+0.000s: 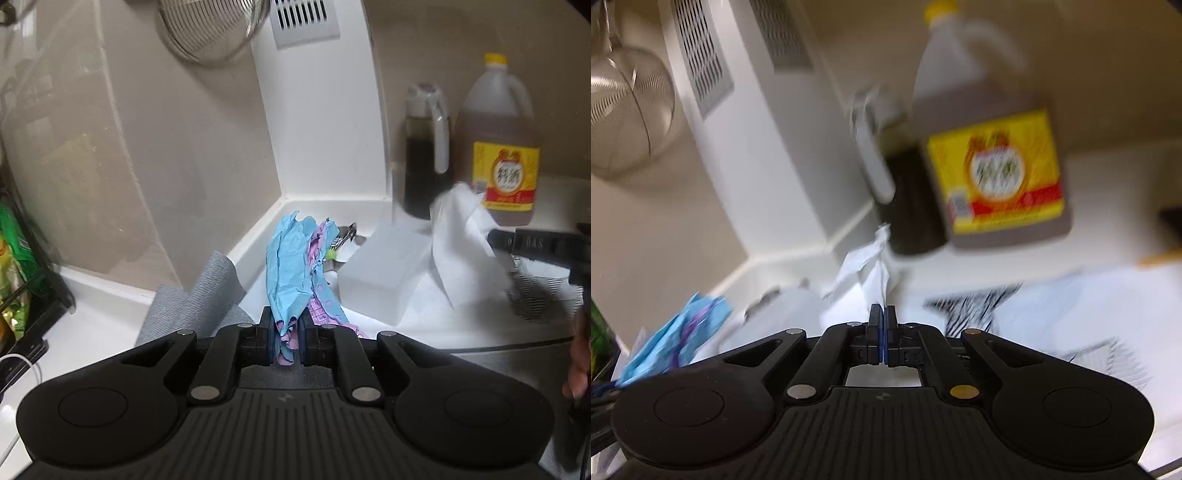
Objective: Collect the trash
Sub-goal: 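Close the left tool on the blue gloves while the right tool grasps the white tissue, then carry the gloves and tissue down toward the blue bin with both tools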
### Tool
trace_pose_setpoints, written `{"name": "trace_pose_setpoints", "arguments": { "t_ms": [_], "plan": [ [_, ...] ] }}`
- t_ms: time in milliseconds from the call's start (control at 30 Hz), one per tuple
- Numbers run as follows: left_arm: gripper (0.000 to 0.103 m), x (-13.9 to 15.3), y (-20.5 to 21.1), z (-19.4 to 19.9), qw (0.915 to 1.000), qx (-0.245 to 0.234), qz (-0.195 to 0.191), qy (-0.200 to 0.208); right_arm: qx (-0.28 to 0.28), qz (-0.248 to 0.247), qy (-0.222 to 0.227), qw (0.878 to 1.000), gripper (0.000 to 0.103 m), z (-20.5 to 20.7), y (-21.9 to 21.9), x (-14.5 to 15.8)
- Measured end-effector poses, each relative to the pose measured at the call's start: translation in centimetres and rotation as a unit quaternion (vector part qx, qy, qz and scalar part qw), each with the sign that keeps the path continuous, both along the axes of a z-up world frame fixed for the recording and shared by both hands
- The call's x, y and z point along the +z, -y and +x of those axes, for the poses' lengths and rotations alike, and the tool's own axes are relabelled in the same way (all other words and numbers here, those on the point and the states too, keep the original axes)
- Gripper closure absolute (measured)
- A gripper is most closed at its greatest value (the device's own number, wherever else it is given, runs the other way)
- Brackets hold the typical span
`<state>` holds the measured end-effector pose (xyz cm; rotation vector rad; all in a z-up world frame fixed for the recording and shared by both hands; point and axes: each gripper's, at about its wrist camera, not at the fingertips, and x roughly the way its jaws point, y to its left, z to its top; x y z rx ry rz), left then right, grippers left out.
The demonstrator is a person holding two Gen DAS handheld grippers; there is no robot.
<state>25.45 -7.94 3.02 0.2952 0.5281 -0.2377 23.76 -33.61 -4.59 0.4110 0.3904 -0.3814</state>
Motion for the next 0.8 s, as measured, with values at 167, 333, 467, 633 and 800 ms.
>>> {"name": "trace_pose_setpoints", "arguments": {
  "t_ms": [167,333,467,633,800],
  "plan": [
    [0.09,1.5,-1.9,-3.7,0.9999,-0.001,-0.013,0.008,0.005,0.006,0.028,1.0,0.103,-2.7,-0.2,2.7],
    [0.09,3.2,-4.5,-8.9,0.9993,0.003,-0.018,0.032,0.061,0.01,0.046,0.997,0.103,-6.7,-2.7,5.6],
    [0.09,4.1,-6.5,-13.9,0.9991,0.01,-0.018,0.038,0.098,-0.007,0.039,0.994,0.102,-10.1,-5.5,6.7],
    [0.09,4.6,-9.2,-20.4,0.9987,0.026,-0.021,0.037,0.123,0.002,0.012,0.992,0.102,-14.2,-7.0,7.0],
    [0.09,4.3,-11.8,-26.8,0.9983,0.046,-0.025,0.025,0.167,0.001,0.007,0.986,0.102,-19.0,-8.7,8.4]
  ]
}}
